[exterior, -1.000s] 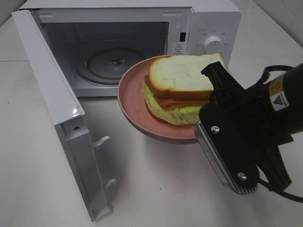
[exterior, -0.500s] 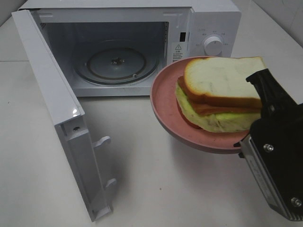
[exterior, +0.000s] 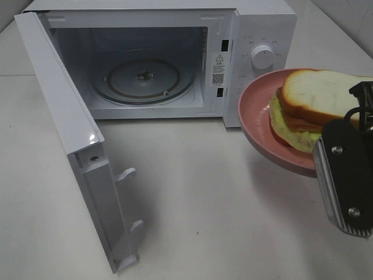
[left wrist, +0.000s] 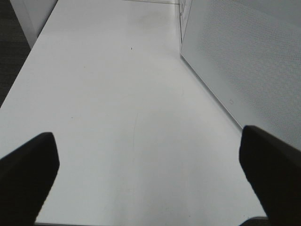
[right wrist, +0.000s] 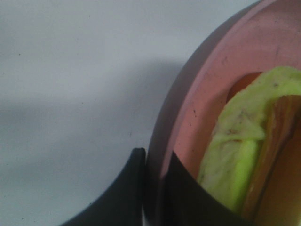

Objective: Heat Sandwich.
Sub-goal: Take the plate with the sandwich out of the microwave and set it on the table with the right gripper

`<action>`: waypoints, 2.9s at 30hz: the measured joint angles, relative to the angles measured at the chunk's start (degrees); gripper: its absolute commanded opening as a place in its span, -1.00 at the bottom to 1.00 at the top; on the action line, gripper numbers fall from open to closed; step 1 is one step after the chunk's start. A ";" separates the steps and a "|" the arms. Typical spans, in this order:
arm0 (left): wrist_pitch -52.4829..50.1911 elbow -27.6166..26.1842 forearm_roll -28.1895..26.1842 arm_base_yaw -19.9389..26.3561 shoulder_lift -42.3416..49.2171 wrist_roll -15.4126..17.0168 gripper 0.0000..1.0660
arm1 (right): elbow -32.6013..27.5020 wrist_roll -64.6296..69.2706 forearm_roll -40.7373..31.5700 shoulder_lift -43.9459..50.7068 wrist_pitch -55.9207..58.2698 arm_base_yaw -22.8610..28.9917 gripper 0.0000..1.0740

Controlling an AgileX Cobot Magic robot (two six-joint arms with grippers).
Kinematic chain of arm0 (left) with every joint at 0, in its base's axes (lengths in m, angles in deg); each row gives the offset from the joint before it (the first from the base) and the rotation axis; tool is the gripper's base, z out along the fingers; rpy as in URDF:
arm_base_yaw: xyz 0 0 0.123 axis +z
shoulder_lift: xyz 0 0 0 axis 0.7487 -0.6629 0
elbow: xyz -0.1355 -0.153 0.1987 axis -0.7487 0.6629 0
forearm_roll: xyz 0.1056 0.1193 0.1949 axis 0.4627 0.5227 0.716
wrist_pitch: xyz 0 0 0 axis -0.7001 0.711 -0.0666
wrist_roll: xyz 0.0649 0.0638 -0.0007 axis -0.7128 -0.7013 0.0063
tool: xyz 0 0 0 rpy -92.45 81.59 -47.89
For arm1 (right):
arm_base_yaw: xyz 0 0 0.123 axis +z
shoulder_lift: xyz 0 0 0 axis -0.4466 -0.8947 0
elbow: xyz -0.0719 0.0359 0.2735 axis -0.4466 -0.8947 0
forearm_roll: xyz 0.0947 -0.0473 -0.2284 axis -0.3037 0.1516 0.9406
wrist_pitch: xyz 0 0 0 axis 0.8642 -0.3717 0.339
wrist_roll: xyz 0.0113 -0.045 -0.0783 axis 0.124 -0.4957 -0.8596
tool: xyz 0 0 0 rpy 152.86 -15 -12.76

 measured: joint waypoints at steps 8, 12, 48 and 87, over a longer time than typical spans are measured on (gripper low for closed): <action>0.00 0.00 0.00 0.00 0.00 0.00 0.87 | 0.00 15.13 4.93 0.00 5.44 0.00 -1.00; 0.00 0.00 0.00 0.00 0.00 0.00 0.87 | 0.00 21.94 6.99 0.00 8.77 0.00 -1.00; 0.00 0.00 0.00 0.00 0.00 0.00 0.87 | 0.06 66.75 17.30 -6.99 13.98 0.00 -1.00; 0.00 0.00 0.00 0.00 0.00 0.00 0.87 | 0.17 84.40 26.99 -26.07 0.06 -14.78 -1.00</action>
